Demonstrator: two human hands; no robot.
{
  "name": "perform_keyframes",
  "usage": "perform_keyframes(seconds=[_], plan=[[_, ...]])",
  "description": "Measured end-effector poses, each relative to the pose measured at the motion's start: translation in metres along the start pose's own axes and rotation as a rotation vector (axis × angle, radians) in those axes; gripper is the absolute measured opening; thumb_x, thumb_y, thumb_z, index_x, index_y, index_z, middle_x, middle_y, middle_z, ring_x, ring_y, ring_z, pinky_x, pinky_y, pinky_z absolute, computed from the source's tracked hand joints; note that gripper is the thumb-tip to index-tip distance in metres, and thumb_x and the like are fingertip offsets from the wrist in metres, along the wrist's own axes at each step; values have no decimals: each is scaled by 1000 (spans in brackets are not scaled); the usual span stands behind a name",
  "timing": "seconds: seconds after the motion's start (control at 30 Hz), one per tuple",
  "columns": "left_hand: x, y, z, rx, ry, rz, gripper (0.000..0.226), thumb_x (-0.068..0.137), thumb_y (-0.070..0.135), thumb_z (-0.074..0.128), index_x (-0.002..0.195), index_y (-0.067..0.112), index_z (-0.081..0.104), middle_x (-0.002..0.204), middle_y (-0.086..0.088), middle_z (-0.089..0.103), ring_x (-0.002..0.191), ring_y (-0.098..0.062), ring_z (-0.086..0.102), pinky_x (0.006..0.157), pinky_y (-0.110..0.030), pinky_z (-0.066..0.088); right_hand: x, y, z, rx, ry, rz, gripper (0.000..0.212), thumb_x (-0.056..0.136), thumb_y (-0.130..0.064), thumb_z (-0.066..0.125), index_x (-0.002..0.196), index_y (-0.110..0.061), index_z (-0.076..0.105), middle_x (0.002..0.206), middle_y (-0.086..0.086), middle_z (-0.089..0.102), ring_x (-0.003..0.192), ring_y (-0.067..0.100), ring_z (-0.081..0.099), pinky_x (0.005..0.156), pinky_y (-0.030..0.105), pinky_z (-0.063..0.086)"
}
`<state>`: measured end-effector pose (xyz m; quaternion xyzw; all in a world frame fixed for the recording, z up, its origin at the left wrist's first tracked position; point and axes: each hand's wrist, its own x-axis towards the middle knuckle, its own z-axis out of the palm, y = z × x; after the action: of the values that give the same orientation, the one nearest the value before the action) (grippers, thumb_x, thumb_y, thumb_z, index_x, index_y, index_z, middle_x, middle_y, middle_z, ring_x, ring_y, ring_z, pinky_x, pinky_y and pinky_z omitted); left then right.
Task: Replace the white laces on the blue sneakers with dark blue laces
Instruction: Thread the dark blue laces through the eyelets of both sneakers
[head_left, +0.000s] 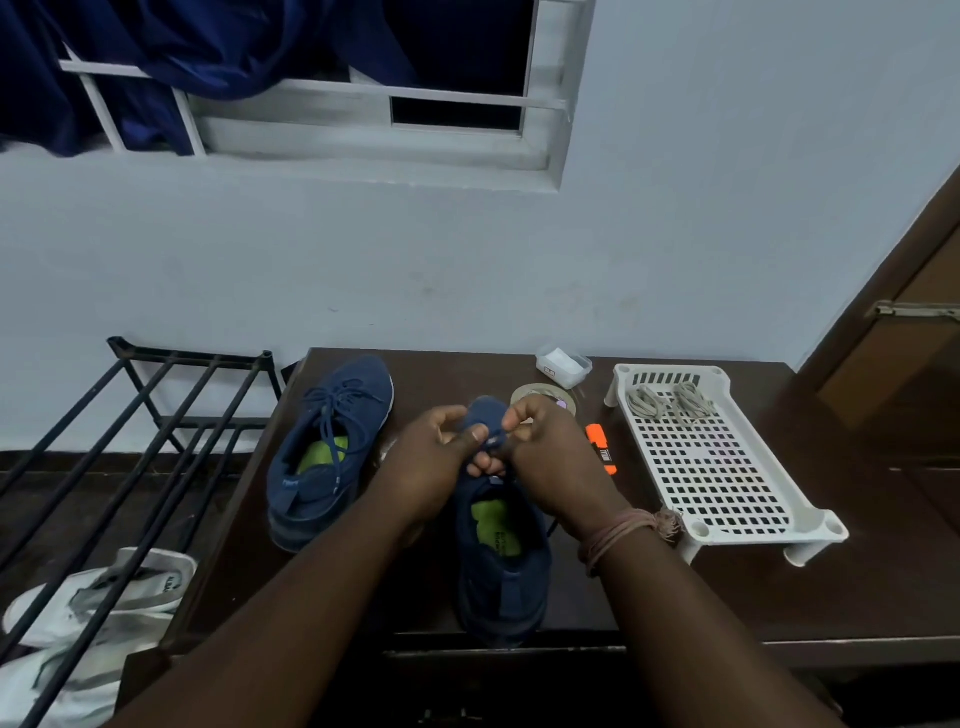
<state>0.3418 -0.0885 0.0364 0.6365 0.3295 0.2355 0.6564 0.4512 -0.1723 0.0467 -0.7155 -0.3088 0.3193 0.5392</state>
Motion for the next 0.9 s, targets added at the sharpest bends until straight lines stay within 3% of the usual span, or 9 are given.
perform_keyframes(seconds=[0.13, 0.23, 0.33, 0.43, 0.53, 0.63, 0.73, 0.83, 0.9], plan=[[0, -4, 0, -98, -33, -64, 21, 103, 11, 52, 102, -1, 69, 71, -10, 67, 64, -15, 59, 68, -26, 48, -8, -9, -4, -98, -89, -62, 19, 91, 10, 50, 100, -2, 62, 76, 23, 72, 62, 16, 71, 59, 23, 56], [-3, -2, 2, -179, -1, -120, 18, 102, 9, 53, 96, -3, 66, 65, -7, 65, 52, -7, 57, 52, -16, 47, -9, -10, -4, -87, -99, -78, 9, 92, 2, 61, 99, 3, 66, 78, 22, 73, 65, 19, 71, 63, 24, 58], [-2, -4, 4, -141, 58, -130, 17, 102, 12, 53, 99, 0, 64, 67, -5, 63, 53, -6, 55, 47, -14, 44, -7, -8, -2, -83, -79, -76, 9, 92, -8, 66, 95, 0, 70, 76, 17, 74, 63, 14, 70, 63, 24, 57], [-4, -6, 5, -82, 81, -113, 27, 105, 19, 49, 87, 4, 63, 68, -5, 64, 58, -9, 55, 49, -13, 44, -6, -7, 2, -182, 52, -86, 14, 92, -18, 66, 85, -8, 74, 66, 7, 73, 56, 8, 68, 54, 18, 53], [-7, -3, 8, -104, 85, -99, 23, 105, 22, 50, 99, 3, 61, 77, -8, 65, 59, -7, 58, 49, -13, 45, -2, -1, 8, -139, 175, -51, 21, 88, -22, 65, 72, -11, 71, 61, 9, 70, 59, 22, 69, 60, 36, 61], [-8, -1, 7, -147, 41, -44, 16, 99, 12, 60, 106, -2, 58, 82, -18, 68, 60, -10, 65, 57, -20, 50, 2, 3, 6, 6, 259, 15, 20, 83, -21, 67, 70, -7, 70, 62, 14, 69, 57, 26, 67, 64, 49, 61], [-5, -2, 0, 115, 8, 76, 15, 86, 12, 73, 98, 10, 64, 82, -17, 74, 74, -28, 73, 74, -42, 59, 2, 5, 3, -10, 297, 27, 5, 79, -11, 69, 76, -8, 72, 66, 13, 71, 59, 25, 68, 65, 48, 61], [-3, -1, -4, 549, 133, 216, 10, 81, 23, 76, 84, 26, 67, 71, 3, 69, 69, -13, 67, 70, -38, 56, 3, 5, 2, -214, 322, -6, 15, 76, -16, 76, 88, -18, 68, 75, 4, 69, 70, 19, 67, 63, 30, 53], [-3, 1, -5, 549, 204, 235, 8, 81, 27, 77, 81, 29, 69, 70, 6, 68, 67, -8, 65, 69, -34, 55, 2, 2, 3, -284, 268, -44, 12, 81, -16, 72, 90, -19, 66, 77, -1, 65, 72, 13, 63, 60, 23, 44]])
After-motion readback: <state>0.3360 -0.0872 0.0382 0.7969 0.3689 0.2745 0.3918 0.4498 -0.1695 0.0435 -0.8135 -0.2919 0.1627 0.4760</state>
